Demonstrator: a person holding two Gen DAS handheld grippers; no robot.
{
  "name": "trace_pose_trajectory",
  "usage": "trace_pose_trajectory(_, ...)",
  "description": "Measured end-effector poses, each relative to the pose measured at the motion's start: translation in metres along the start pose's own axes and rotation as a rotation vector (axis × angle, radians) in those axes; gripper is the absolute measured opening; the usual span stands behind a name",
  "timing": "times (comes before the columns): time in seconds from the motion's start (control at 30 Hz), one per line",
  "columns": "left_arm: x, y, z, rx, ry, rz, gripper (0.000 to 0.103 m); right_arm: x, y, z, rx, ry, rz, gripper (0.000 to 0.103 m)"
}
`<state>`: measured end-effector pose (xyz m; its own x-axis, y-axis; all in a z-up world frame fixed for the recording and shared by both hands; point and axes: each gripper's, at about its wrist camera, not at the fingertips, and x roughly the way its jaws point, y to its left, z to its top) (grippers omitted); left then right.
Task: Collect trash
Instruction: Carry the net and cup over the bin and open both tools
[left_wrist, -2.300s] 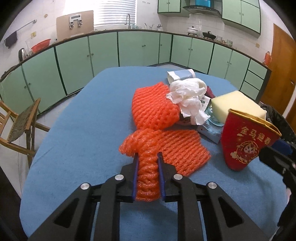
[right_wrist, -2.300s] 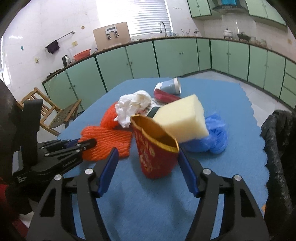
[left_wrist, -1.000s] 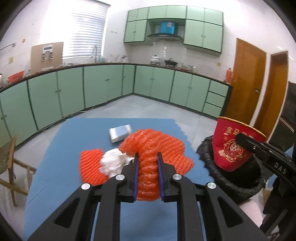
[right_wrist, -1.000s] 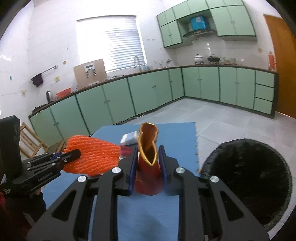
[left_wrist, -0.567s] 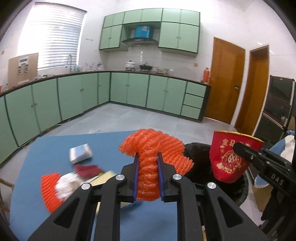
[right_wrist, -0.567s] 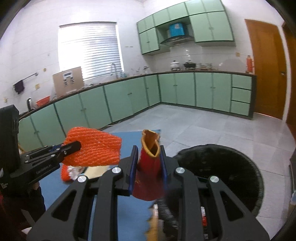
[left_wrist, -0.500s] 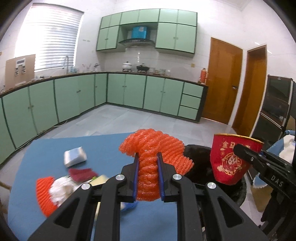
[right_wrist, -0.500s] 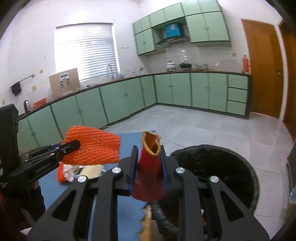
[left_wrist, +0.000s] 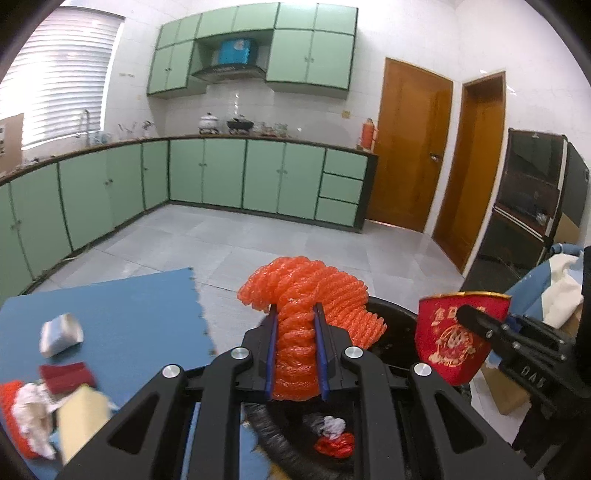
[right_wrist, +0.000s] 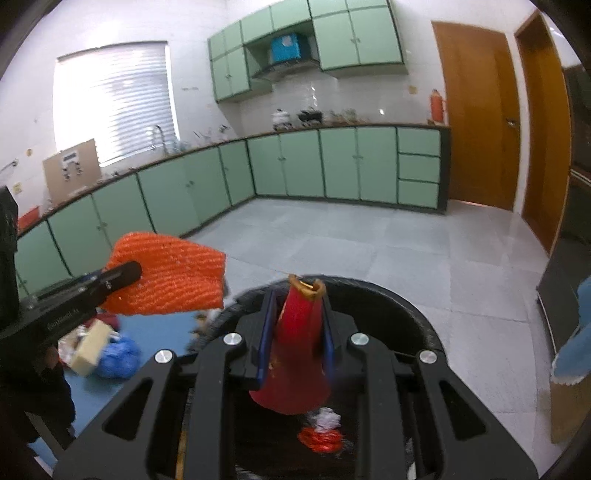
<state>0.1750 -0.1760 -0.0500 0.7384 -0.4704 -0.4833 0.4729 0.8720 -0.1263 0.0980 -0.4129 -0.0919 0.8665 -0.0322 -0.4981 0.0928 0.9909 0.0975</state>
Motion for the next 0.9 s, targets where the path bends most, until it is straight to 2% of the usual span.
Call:
trace_pose_trajectory(0.2,0.049,-0.024,-0.003,0.024,0.07,-0.035,0.019,0.028,-0.028,-0.016,0.03,0.061,-0.037,0.024)
trace_pose_trajectory(0.3,0.067,-0.032,-0.007,0.036,0.117,-0.041,0.031,0.031,-0.031,-0.021,0.048,0.073,-0.065,0.028)
trace_pose_trajectory(0.33,0.071,-0.032,-0.008,0.034,0.13,-0.047,0.038,0.032,-0.033,-0.023,0.056,0.078,-0.074,0.035)
trace_pose_trajectory(0.37,0.072,-0.032,-0.009,0.03,0.135,-0.051,0.044,0.03,-0.035,-0.026,0.061,0.077,-0.088,0.046)
trace_pose_trajectory(0.4,0.071,-0.03,-0.01,0.022,0.137,-0.052,0.047,0.028,-0.034,-0.027,0.062,0.074,-0.1,0.052)
trace_pose_trajectory(0.43,0.07,-0.027,-0.01,0.017,0.135,-0.05,0.051,0.025,-0.033,-0.028,0.059,0.072,-0.112,0.062)
trace_pose_trajectory(0.47,0.067,-0.024,-0.01,0.013,0.133,-0.046,0.053,0.025,-0.033,-0.026,0.056,0.069,-0.124,0.076)
trace_pose_trajectory(0.53,0.056,-0.017,-0.011,0.01,0.121,-0.031,0.056,0.018,-0.025,-0.028,0.051,0.052,-0.156,0.09)
trace_pose_trajectory(0.73,0.013,0.013,-0.008,-0.005,0.057,0.039,0.067,-0.001,0.006,-0.018,0.062,0.013,-0.1,0.095)
trace_pose_trajectory(0.9,-0.036,0.054,-0.018,-0.037,0.015,0.124,0.068,-0.013,0.054,-0.01,0.027,-0.029,-0.042,0.096)
